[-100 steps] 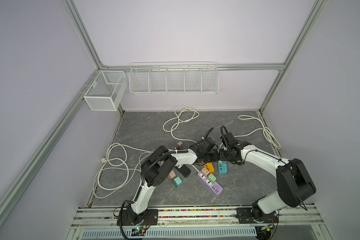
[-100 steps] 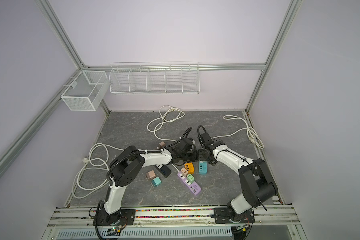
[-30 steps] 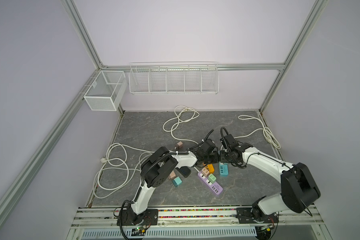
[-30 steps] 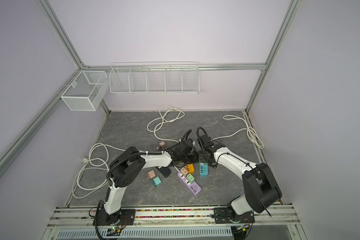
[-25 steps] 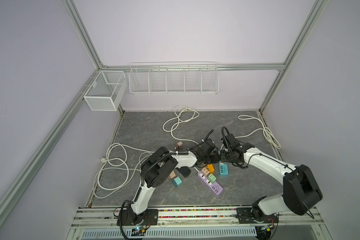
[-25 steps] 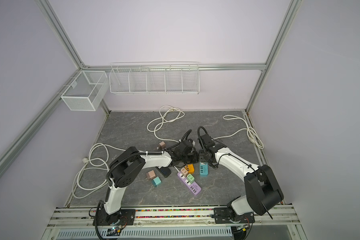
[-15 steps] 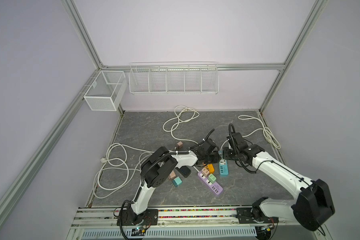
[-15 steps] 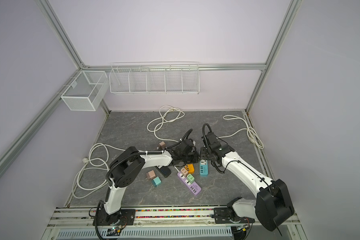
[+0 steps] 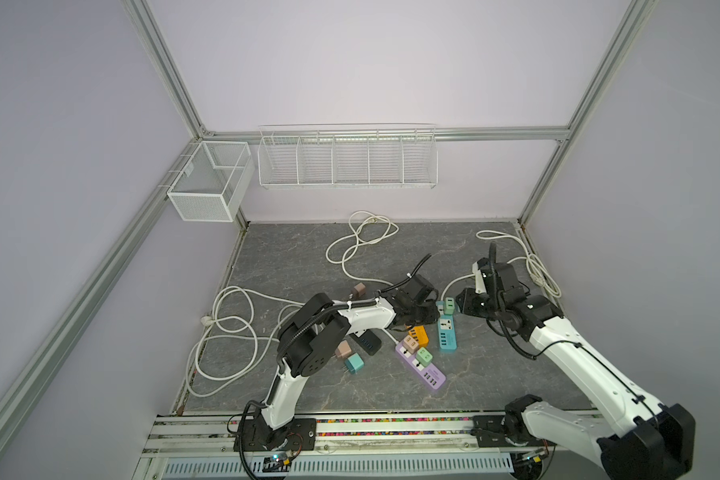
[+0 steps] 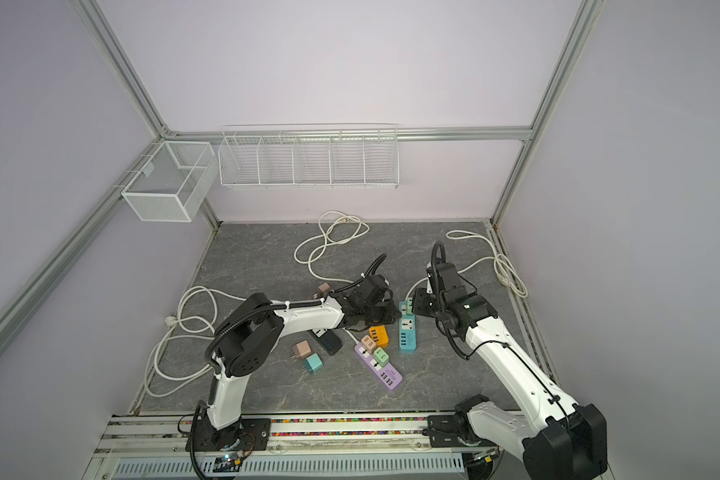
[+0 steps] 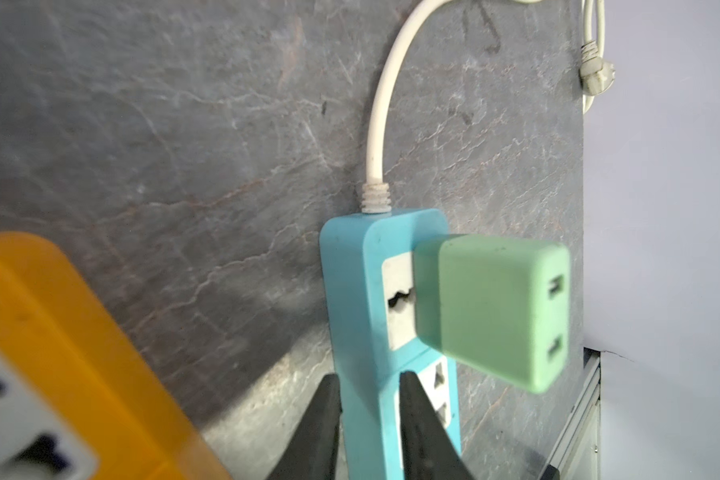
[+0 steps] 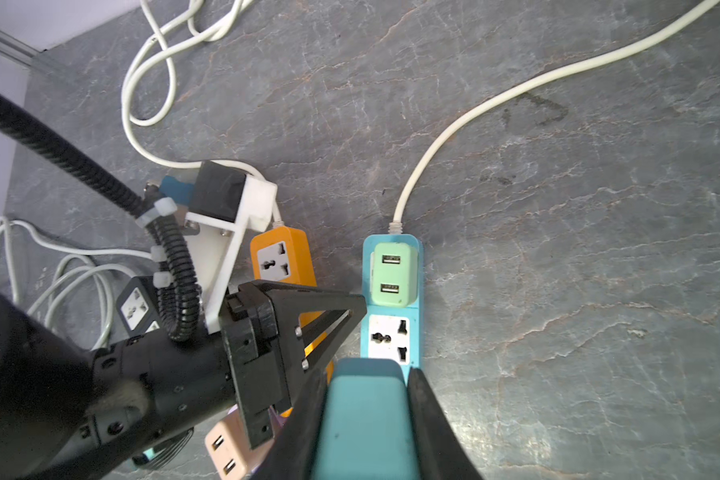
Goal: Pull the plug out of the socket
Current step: 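Pull the teal adapter up out of the teal strip with the right gripper, then carry the teal adapter away and set it on the table with the right gripper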
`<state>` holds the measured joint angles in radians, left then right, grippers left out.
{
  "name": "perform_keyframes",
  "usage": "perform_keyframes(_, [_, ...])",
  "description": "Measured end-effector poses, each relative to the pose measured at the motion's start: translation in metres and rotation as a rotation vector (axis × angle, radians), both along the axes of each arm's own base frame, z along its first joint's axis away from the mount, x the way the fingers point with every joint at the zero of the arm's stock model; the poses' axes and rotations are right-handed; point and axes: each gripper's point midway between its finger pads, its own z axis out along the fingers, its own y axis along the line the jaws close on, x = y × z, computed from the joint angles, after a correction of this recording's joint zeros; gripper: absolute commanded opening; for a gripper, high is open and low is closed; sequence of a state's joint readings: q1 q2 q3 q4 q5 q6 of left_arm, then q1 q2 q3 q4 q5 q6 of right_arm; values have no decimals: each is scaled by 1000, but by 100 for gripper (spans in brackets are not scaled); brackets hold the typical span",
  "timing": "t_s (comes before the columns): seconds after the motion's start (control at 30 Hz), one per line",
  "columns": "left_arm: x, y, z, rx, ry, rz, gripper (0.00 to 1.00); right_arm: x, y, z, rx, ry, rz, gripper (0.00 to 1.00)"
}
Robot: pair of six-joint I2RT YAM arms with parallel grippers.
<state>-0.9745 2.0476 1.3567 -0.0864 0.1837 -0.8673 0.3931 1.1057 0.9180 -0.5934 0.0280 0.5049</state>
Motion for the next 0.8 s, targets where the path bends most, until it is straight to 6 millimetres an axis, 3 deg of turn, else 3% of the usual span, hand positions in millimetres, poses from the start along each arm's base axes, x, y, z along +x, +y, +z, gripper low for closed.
perform_keyframes(0.17, [13,26,41,-40,-62,54,28,8,16,5,72,-18,33,19])
perform_keyframes(0.3, [22,48,60,-46,-108,97,28,22,26,-4,104,-7,44,18])
perform_keyframes(0.53, [21,69,71,-18,-158,119,30,52,46,-23,157,28,60,18])
perform_keyframes(0.8, [26,93,78,4,-197,163,33,100,61,-36,209,21,59,18])
